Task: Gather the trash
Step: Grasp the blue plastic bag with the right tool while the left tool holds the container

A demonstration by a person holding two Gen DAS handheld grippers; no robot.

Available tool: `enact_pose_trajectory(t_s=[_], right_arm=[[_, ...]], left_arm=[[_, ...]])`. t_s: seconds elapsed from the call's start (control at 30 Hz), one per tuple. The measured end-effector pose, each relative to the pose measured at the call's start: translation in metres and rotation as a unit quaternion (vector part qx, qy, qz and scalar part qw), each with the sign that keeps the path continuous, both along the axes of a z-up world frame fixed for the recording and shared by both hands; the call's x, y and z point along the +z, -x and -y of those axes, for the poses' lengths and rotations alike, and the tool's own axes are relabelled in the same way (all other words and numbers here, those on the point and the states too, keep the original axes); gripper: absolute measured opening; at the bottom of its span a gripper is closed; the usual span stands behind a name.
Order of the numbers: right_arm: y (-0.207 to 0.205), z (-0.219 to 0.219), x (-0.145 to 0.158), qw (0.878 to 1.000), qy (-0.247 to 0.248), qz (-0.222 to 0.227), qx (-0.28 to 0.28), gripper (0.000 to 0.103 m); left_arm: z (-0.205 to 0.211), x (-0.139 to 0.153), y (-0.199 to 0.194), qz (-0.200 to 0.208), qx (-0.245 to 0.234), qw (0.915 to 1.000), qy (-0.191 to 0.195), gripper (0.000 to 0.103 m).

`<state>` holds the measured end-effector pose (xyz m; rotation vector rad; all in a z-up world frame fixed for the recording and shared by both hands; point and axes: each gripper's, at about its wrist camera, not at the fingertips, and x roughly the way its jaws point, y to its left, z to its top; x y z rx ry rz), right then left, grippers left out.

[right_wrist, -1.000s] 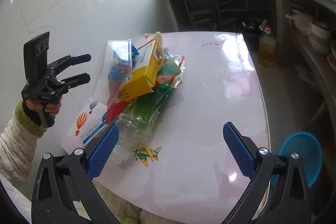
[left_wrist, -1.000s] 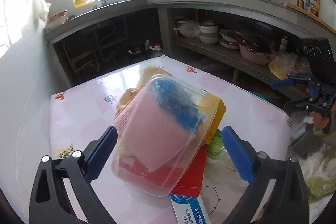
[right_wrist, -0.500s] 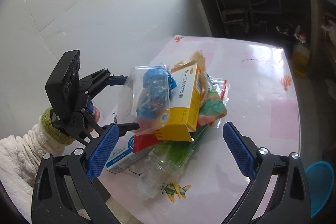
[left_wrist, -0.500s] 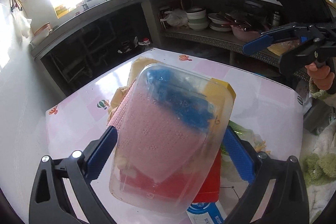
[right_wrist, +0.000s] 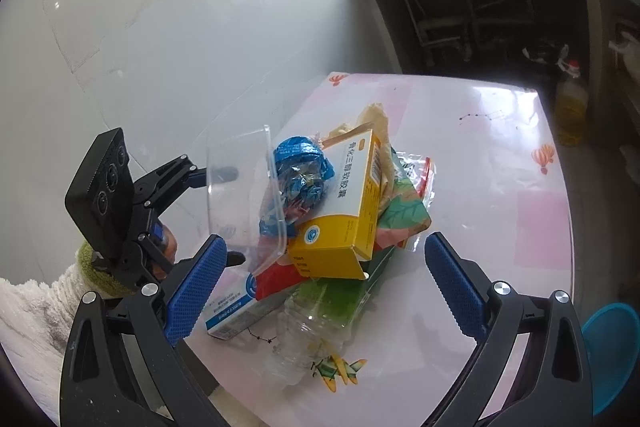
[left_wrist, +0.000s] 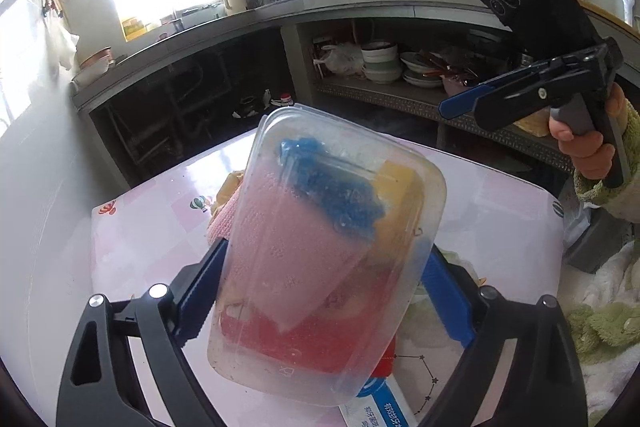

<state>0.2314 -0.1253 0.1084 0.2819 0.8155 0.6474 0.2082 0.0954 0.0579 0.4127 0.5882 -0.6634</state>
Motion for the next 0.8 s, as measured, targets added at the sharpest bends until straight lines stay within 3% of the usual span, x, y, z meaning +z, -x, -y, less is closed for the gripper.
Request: enact_pose_trajectory(t_s=[0.13,0.2,0.27,0.43,0.73,0.8], right_arm=[[-0.002,-0.003,0.002,1.0,0.001,-0.003,-0.008,0.095],[-0.006,-0.01,0.004,1.0,0.008,0.004,-0.007,0.095],[-0.01,-0.02,0.008,1.0,0.018,0.014,-0.008,0.094],[-0.03,-0.05,0.012,0.999,0.033,0.002,-0.02,0.085],[-0.054,-0.094,0.004,0.994,0.097,0.005,-0.043,0.075],[-0.059,-0.097,0.0,0.992,0.113,0.0,-0.051,0.066]], left_arm=[[-0.016,0.009,0.017,0.008,0.046,0.9983,0.036,0.09],[-0.026,0.011,0.024,0.014,0.093,0.9947,0.043,0.09],[-0.039,0.012,0.027,0.01,0.141,0.9884,0.055,0.09],[-0.071,0.008,0.039,-0.016,0.215,0.9675,0.132,0.09],[-0.08,-0.003,0.056,-0.029,0.248,0.949,0.192,0.09],[-0.08,-0.005,0.057,-0.032,0.247,0.948,0.199,0.09]])
